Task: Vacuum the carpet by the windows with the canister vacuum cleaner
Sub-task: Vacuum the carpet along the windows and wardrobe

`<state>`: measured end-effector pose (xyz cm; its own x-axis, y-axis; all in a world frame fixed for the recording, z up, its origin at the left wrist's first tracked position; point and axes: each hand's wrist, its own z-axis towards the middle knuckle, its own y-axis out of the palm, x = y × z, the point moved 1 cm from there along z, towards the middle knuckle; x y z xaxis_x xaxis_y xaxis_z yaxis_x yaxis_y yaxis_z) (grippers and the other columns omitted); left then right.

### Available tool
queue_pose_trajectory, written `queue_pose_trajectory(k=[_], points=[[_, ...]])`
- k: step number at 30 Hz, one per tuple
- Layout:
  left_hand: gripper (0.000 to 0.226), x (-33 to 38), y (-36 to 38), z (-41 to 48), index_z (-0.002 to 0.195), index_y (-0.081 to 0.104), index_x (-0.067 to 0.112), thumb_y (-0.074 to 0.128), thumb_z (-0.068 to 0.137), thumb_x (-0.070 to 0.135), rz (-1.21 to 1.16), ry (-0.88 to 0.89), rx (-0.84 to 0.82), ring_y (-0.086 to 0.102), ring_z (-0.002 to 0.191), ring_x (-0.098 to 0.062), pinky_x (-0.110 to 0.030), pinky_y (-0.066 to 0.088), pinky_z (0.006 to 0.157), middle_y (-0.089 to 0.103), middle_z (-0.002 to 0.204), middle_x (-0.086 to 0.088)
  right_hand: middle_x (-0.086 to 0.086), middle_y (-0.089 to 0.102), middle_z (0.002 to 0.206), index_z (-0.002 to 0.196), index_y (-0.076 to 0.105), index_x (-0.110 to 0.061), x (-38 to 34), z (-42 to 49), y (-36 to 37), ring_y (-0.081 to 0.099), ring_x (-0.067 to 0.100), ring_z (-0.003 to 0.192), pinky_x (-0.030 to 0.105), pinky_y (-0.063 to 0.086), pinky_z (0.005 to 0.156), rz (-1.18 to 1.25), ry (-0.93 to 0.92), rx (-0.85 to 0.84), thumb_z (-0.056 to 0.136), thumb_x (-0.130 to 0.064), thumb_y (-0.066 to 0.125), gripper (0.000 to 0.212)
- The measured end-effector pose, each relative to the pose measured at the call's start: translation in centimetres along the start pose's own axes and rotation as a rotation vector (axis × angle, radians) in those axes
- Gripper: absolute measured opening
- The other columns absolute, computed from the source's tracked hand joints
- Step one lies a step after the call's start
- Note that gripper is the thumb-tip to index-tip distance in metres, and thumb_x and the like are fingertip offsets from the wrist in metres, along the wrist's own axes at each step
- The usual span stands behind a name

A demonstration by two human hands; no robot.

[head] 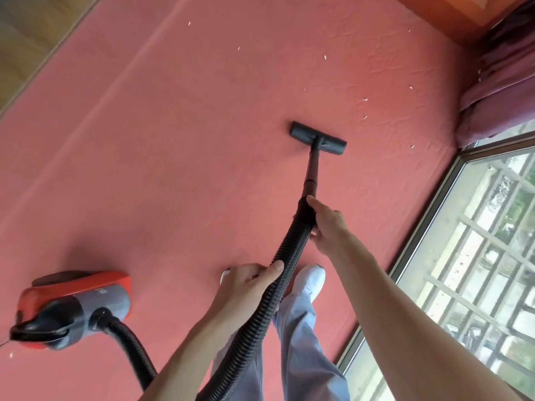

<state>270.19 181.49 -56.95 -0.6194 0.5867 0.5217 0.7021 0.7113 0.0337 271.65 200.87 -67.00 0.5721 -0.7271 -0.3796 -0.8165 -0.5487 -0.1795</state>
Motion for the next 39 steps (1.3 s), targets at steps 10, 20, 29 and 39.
queue_pose_trajectory(k=[10,20,29,39], points=[[0.05,-0.8,-3.2,-0.8,0.096,0.067,0.002,0.073,0.081,0.049,-0.007,-0.046,-0.416,0.071,0.081,-0.025,-0.041,0.052,0.076,0.074,0.092,-0.014,0.005,0.055,0.051,0.094,0.062,0.007,0.7,-4.1,-1.6,0.053,0.022,0.055,0.035,0.045,0.06,-0.171,-0.016,-0.008,0.086,-0.025,0.068,0.034],[0.039,-0.6,-3.0,0.9,0.095,0.073,0.011,0.069,0.086,0.049,-0.012,-0.032,-0.16,0.074,0.085,-0.036,-0.046,0.059,0.079,0.076,0.091,-0.014,0.012,0.065,0.082,0.116,0.06,0.004,0.8,-1.0,0.1,0.059,0.02,0.067,0.036,0.052,0.075,-0.042,0.005,0.022,0.089,-0.027,0.069,0.042],[0.038,-1.6,-2.0,0.6,0.093,0.074,0.008,0.07,0.088,0.045,0.092,-0.119,-0.252,0.074,0.089,-0.03,-0.047,0.056,0.087,0.073,0.086,-0.009,0.012,0.06,0.082,0.119,0.059,0.004,2.4,-0.7,-2.2,0.055,0.02,0.067,0.033,0.049,0.067,0.012,0.133,-0.037,0.089,-0.025,0.065,0.042],[0.04,3.3,-0.1,-5.0,0.084,0.071,0.015,0.075,0.078,0.054,0.45,-0.029,-0.286,0.065,0.066,-0.01,-0.032,0.054,0.068,0.072,0.074,0.002,0.011,0.053,0.083,0.107,0.052,0.001,-1.4,-8.4,-6.9,0.054,0.018,0.071,0.03,0.052,0.065,0.482,0.293,-0.236,0.097,-0.024,0.052,0.028]])
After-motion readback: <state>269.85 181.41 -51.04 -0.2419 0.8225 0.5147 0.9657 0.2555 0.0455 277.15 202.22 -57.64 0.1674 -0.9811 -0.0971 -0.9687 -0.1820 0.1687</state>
